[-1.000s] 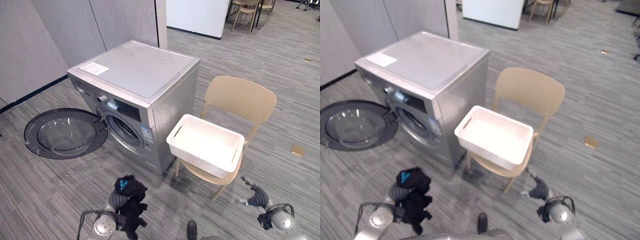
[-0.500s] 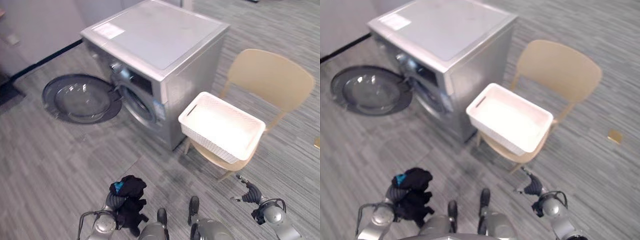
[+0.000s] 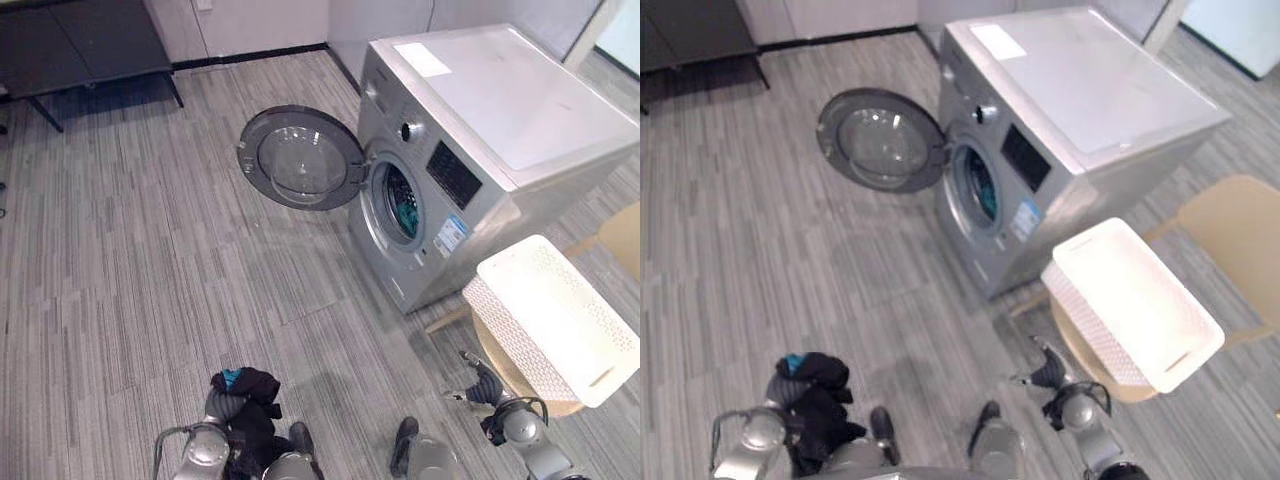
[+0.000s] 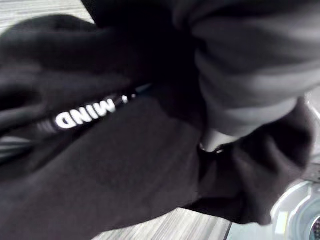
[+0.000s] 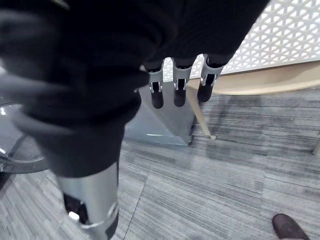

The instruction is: Grab the laundry basket,head to the washer,open it,put in the laundry and shut it.

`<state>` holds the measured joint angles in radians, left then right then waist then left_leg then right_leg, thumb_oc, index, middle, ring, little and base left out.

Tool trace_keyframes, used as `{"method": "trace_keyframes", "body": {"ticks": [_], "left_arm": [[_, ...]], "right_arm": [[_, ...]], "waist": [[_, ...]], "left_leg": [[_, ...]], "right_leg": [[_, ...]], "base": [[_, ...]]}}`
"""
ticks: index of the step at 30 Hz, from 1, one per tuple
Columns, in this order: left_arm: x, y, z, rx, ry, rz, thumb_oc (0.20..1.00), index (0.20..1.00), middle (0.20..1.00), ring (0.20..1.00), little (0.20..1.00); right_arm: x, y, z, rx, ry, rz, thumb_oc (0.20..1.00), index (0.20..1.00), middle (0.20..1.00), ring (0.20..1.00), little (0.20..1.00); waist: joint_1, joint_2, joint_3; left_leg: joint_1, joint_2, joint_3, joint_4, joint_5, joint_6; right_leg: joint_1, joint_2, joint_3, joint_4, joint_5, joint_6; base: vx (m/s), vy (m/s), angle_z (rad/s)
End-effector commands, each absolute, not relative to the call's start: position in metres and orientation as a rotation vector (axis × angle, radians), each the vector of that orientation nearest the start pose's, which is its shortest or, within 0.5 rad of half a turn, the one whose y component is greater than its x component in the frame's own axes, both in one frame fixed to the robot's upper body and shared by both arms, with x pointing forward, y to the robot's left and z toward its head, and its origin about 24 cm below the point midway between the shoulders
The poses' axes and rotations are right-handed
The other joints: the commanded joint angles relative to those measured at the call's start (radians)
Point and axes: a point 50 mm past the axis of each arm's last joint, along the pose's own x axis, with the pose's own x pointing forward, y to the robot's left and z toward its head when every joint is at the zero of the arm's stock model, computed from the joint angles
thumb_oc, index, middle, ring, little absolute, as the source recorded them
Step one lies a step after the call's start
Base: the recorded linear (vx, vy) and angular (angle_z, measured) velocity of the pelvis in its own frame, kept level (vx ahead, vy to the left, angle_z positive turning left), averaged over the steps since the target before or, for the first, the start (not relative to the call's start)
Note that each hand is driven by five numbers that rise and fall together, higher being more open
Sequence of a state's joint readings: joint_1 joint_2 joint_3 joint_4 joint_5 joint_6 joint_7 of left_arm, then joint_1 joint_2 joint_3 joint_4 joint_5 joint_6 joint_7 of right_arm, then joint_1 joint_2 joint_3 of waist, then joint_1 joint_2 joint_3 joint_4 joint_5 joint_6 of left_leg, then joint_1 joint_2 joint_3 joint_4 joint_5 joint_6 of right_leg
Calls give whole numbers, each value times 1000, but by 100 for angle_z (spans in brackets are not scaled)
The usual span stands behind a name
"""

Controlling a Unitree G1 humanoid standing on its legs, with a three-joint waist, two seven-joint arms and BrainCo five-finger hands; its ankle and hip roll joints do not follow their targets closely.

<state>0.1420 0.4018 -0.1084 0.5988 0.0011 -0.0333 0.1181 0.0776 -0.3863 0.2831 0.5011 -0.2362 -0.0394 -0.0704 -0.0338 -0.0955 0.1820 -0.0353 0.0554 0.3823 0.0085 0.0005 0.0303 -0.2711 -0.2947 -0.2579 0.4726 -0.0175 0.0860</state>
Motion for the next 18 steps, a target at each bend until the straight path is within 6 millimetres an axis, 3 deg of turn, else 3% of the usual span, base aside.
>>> {"method": "trace_keyframes", "body": {"ticks": [1, 2, 3, 4, 5, 6, 9, 11, 13, 15, 16, 17, 18], "left_arm": [[179, 276, -63, 467, 557, 175, 200, 200, 200, 200, 200], [179, 276, -63, 466, 557, 175, 200, 200, 200, 200, 200], [178, 271, -64, 458, 559, 151, 200, 200, 200, 200, 200], [178, 269, -65, 461, 563, 138, 200, 200, 200, 200, 200], [178, 269, -66, 461, 563, 138, 200, 200, 200, 200, 200], [180, 266, -66, 462, 563, 114, 200, 200, 200, 200, 200], [183, 261, -69, 458, 567, 100, 200, 200, 200, 200, 200], [181, 254, -71, 458, 569, 73, 200, 200, 200, 200, 200], [178, 251, -74, 449, 577, 66, 200, 200, 200, 200, 200], [174, 247, -76, 428, 587, 44, 200, 200, 200, 200, 200], [174, 245, -78, 423, 590, 41, 200, 200, 200, 200, 200], [174, 245, -78, 423, 590, 41, 200, 200, 200, 200, 200], [176, 239, -81, 418, 599, 19, 200, 200, 200, 200, 200]], "right_arm": [[210, -200, -59, -691, 417, 213, 1000, 1000, 1000, 1000, 1000], [210, -200, -59, -691, 418, 214, 1000, 1000, 1000, 1000, 1000], [209, -200, -60, -691, 423, 220, 1000, 1000, 1000, 1000, 1000], [208, -200, -61, -689, 428, 223, 1000, 1000, 1000, 1000, 1000], [208, -200, -61, -690, 429, 223, 1000, 1000, 1000, 1000, 1000], [205, -201, -66, -683, 455, 228, 1000, 1000, 1000, 1000, 1000], [201, -201, -71, -690, 482, 232, 1000, 1000, 1000, 1000, 1000], [193, -205, -76, -688, 512, 222, 1000, 1000, 1000, 1000, 1000], [190, -208, -78, -685, 525, 214, 1000, 1000, 1000, 1000, 1000], [187, -217, -78, -687, 544, 189, 1000, 1000, 1000, 1000, 1000], [188, -220, -77, -691, 543, 177, 1000, 1000, 1000, 1000, 1000], [188, -220, -77, -691, 543, 177, 1000, 1000, 1000, 1000, 1000], [191, -230, -74, -699, 550, 139, 1000, 1000, 1000, 1000, 1000]], "waist": [[-22, 15, 38], [-21, 15, 38], [-38, 27, 53], [-45, 28, 58], [-46, 29, 59], [-58, 25, 63], [-65, 22, 56], [-81, 19, 37], [-88, 19, 20], [-94, 26, 8], [-96, 25, 2], [-96, 24, 1], [-82, 16, 10]], "left_leg": [[-3, 8, -53, -8, -64, -3], [-2, 7, -52, -11, -64, -3], [38, -11, -81, -34, -74, 2], [41, -17, -84, -38, -61, 6], [43, -16, -85, -39, -61, 6], [68, -44, -124, -43, -80, 5], [88, -62, -147, -35, -101, 2], [114, -80, -168, 1, -148, 5], [116, -82, -181, 39, -170, -3], [111, -63, -165, 167, -208, -25], [93, -49, -155, 239, -185, -47], [92, -50, -155, 239, -185, -47], [2, -5, -153, 348, -141, -62]], "right_leg": [[108, 149, 67, -8, -78, 40], [106, 148, 69, -5, -80, 40], [55, 200, 90, -59, -98, 29], [30, 226, 94, -114, -65, 16], [33, 227, 93, -116, -64, 16], [-1, 244, 112, -246, -15, 35], [-8, 232, 79, -340, 29, 48], [40, 248, 109, -375, 20, 33], [57, 257, 128, -375, 22, 25], [113, 256, 121, -396, 8, 9], [143, 260, 124, -415, 6, -3], [142, 260, 124, -416, 6, -3], [207, 263, 134, -434, -30, -31]], "base": [[242, 157, 23], [331, 138, 23], [186, 16, 35], [186, 16, 29], [237, -67, 50], [283, -70, 41], [256, -93, 44], [357, -149, 57], [244, -105, 46], [260, -107, 35], [169, -73, 9], [290, -137, -10], [279, -99, -11]]}}
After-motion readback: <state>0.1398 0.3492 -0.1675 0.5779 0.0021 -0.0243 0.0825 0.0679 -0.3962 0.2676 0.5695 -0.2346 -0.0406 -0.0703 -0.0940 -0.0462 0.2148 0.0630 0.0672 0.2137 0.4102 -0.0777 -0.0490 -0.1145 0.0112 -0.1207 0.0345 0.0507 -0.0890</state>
